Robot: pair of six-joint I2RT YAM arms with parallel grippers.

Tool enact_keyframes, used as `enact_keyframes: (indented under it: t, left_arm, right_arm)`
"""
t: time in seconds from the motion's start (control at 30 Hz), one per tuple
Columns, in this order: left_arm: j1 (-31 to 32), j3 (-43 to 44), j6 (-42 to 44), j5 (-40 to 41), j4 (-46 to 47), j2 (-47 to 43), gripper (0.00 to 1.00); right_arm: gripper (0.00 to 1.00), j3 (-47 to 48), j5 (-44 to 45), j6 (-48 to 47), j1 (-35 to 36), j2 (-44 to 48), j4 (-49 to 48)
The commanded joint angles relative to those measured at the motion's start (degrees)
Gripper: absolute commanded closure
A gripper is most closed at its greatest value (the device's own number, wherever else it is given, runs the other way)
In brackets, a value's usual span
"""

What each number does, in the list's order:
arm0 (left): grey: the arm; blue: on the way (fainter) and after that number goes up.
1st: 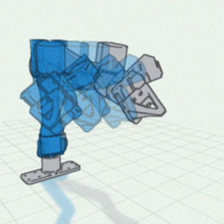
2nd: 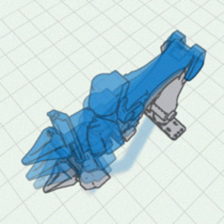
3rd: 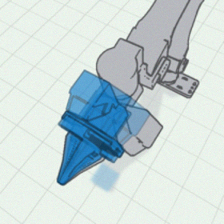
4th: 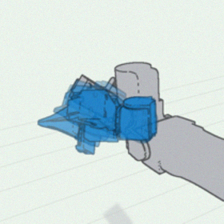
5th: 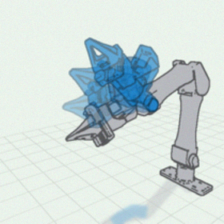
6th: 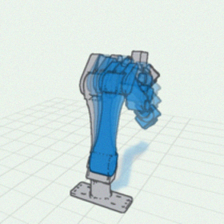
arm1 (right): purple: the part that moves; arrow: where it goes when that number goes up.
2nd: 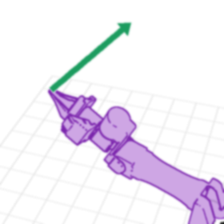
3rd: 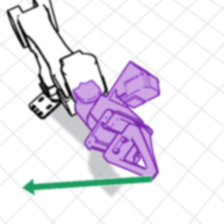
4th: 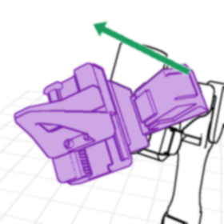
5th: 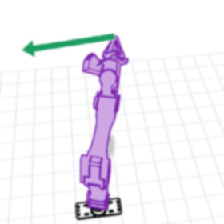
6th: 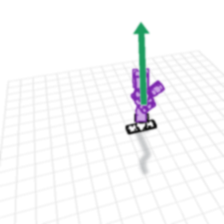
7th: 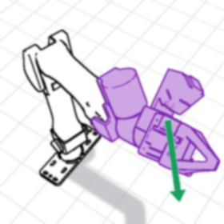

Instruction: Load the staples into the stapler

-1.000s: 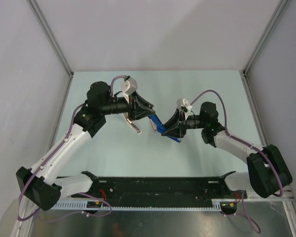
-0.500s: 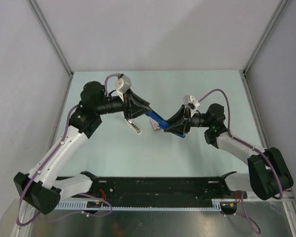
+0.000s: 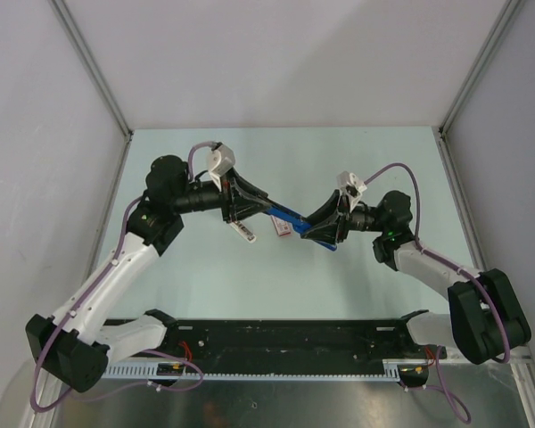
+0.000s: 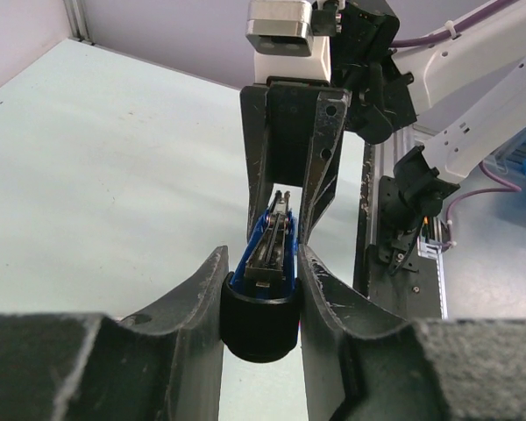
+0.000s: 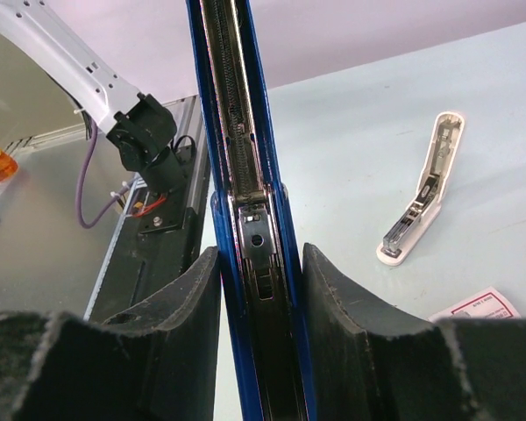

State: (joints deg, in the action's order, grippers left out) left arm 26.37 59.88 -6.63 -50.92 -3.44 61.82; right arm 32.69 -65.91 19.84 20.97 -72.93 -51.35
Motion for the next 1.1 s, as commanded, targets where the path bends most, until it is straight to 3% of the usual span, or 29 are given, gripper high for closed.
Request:
enact_keyframes:
  t: [0.0, 0.07, 0.2, 0.4, 0.63, 1.07]
  left_arm:
    - [-0.7, -1.6, -1.2, -2.3, 1.2, -2.5, 0.69]
    - [-0.7, -2.4, -1.1, -2.8, 1.2, -2.5, 0.66]
    - [-0.7, -3.8, -0.9, -4.0, 1.2, -2.5, 0.46]
    - [-0.7, -5.0, -0.4, -5.1, 1.2, -2.6, 0.37]
    - [-0.8, -2.0, -0.3, -3.7, 1.2, -2.4, 0.04]
    - [-6.0, 0.1, -1.6, -1.9, -0.1, -4.2, 0.0]
  right_arm:
    - [1.0, 0.5, 6.0, 5.6, -2.1, 1.2, -3.8]
    - [1.0, 0.5, 6.0, 6.0, -2.3, 1.3, -4.1]
    - [1.0, 0.1, 6.2, 7.8, -2.8, 1.1, -6.0]
    - [1.0, 0.0, 5.9, 7.1, -2.9, 1.3, -5.8]
    - [1.0, 0.1, 5.1, 0.4, -1.2, 2.1, -0.1]
    - [1.0, 0.3, 4.6, -5.1, 0.0, 3.8, 4.9]
